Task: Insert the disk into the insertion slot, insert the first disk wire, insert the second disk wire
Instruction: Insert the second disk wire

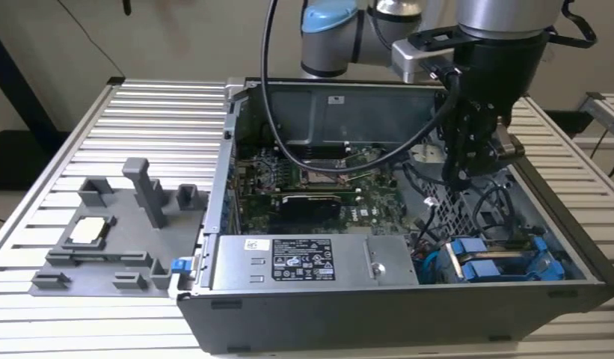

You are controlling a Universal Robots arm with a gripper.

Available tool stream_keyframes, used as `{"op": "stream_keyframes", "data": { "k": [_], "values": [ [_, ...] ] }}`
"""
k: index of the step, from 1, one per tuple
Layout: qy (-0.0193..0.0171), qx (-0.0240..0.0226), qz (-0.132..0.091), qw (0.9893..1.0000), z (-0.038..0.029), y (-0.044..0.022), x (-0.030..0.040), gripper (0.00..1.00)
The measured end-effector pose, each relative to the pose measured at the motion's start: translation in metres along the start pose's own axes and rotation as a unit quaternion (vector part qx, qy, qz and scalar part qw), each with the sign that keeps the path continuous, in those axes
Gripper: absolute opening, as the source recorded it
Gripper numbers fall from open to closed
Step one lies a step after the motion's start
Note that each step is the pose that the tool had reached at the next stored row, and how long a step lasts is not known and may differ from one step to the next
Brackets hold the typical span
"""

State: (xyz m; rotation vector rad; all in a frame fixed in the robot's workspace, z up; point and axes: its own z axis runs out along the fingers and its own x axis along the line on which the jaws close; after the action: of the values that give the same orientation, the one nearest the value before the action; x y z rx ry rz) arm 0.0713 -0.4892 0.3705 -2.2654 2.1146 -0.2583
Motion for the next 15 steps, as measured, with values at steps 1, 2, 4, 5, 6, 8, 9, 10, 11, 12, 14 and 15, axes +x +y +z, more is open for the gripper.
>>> {"op": "stream_keyframes", "data": {
  "k": [1, 2, 4, 5, 6, 8, 9, 10, 11, 12, 14, 15],
  "values": [
    [0.0010, 0.0010, 0.000, 1.0000, 0.0012, 0.0003, -0.0005, 0.27],
    [0.0019, 0.0018, 0.000, 1.0000, 0.0022, 0.0005, -0.0008, 0.27],
    [0.0038, 0.0036, 0.000, 1.0000, 0.0040, 0.0006, -0.0011, 0.27],
    [0.0043, 0.0038, 0.000, 1.0000, 0.0043, 0.0007, -0.0012, 0.27],
    [0.0046, 0.0037, 0.000, 1.0000, 0.0043, 0.0007, -0.0011, 0.27],
    [0.0050, 0.0037, 0.000, 1.0000, 0.0044, 0.0008, -0.0011, 0.27],
    [0.0051, 0.0038, 0.000, 1.0000, 0.0044, 0.0008, -0.0012, 0.27],
    [0.0054, 0.0037, 0.000, 1.0000, 0.0045, 0.0008, -0.0011, 0.27],
    [0.0056, 0.0037, 0.000, 1.0000, 0.0045, 0.0008, -0.0011, 0.27],
    [0.0058, 0.0037, 0.000, 1.0000, 0.0045, 0.0008, -0.0011, 0.27],
    [0.0064, 0.0037, -0.001, 1.0000, 0.0044, 0.0008, -0.0011, 0.27],
    [0.0066, 0.0037, -0.001, 1.0000, 0.0044, 0.0008, -0.0011, 0.25]
  ]
}}
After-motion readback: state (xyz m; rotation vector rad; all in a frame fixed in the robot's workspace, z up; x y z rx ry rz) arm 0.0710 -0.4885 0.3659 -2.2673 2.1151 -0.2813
